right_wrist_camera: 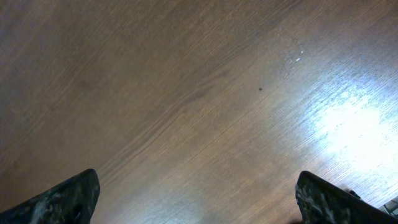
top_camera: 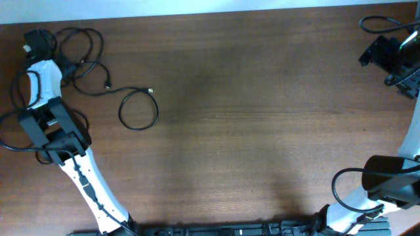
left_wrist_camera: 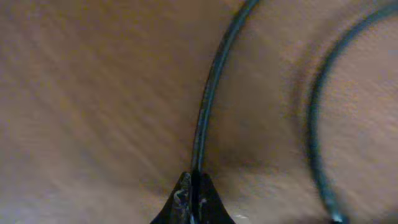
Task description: Untangle cables
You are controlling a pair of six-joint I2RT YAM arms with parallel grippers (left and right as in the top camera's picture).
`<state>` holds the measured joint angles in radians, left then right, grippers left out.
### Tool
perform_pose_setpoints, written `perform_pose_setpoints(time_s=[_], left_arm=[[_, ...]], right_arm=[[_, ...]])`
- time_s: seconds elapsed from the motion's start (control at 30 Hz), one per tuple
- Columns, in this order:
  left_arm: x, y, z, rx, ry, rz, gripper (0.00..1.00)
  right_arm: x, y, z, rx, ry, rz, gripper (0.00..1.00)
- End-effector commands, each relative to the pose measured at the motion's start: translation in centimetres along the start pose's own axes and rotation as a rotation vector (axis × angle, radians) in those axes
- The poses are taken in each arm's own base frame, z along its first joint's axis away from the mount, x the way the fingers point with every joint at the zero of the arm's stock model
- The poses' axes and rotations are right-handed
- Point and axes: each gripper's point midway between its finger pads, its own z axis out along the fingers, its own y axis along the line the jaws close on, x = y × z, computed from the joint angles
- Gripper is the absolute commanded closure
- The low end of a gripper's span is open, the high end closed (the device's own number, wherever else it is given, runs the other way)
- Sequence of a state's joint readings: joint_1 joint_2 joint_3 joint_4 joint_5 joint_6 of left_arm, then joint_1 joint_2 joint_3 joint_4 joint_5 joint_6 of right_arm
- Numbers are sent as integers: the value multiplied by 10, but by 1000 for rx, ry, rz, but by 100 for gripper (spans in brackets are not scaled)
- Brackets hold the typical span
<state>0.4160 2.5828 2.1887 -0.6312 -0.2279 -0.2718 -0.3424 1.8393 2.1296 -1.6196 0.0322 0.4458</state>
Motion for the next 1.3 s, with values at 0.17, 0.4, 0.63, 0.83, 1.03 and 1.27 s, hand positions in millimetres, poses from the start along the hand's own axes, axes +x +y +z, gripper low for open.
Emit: perform_pose_setpoints(time_s=[0.17,0.4,0.63,0.83,1.03,1.27], left_arm=[[-46,112,-4,-115,-30,-337,100],[-61,119,-9,24,-24,-386,71],[-70,101,-34,110,2,-286,63],[-18,79,-38,74,197,-281,100],[49,89,-27,-58,411,-282,100],[73,89,-9,-69,448,-276,100]], right_arm=[[0,1,0,-2,0,4,1],[0,1,0,-2,0,4,2],[0,1,0,-2,0,4,2],[0,1,0,-2,0,4,2],[0,1,0,-2,0,4,2],[0,1,0,-2,0,4,2]])
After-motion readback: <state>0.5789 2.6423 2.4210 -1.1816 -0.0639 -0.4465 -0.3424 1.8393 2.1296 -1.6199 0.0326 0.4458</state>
